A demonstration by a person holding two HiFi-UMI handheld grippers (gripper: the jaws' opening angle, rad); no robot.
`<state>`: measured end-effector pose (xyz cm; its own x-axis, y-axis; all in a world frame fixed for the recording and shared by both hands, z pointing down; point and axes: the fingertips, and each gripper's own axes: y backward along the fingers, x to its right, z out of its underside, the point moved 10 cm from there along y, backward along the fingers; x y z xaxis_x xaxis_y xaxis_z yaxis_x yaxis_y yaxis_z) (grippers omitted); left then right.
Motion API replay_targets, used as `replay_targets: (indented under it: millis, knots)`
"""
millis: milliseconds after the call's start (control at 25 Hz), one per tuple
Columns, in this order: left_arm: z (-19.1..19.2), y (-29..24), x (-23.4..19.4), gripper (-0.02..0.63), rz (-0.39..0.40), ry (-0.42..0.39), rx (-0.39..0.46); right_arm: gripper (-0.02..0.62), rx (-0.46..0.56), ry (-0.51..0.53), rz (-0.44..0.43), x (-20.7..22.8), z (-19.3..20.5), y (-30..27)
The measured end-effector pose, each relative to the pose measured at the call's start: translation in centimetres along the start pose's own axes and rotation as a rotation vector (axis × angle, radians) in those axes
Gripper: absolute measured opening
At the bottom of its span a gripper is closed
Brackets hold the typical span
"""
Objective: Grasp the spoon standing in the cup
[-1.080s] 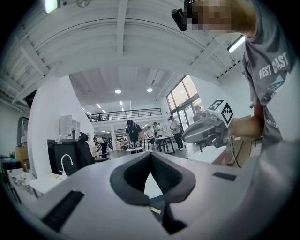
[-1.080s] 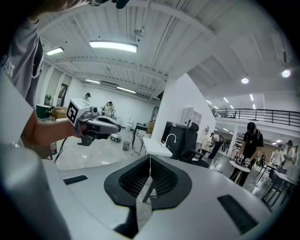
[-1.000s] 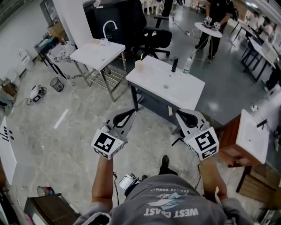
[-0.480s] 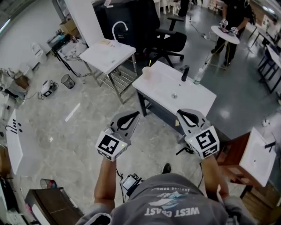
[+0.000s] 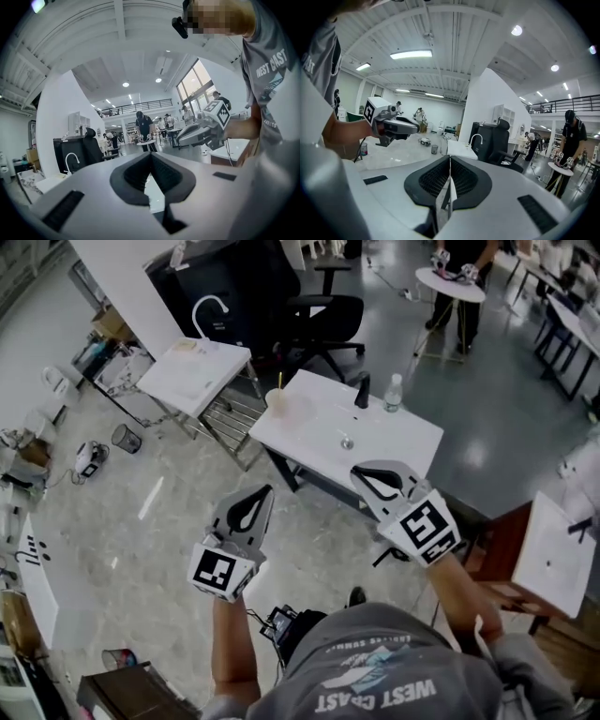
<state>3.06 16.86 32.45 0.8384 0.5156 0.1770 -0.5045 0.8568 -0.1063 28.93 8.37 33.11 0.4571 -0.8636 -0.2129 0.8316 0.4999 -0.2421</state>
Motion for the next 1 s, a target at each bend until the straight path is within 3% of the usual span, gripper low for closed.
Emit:
replay_targets:
  millis: [280,600,1000]
  knots:
    - [0.4,-1.8,-1.1,0.002,0.009,-0.006,0.001,0.032,-0.019,-0.036,0.008,1.3,1.3,-0.8]
    - [1.5,-4.0,-5.8,0.002,0.063,-0.019,0.021,0.032,-0.042,-0.061,0.07,2.3,1.6,-3.8]
    - [3.0,-6.8,-15.2,0.002,0.146,-0.01,0.05,0.032,-0.079,-0.073,0.147,3.4,-0.6,-11.2]
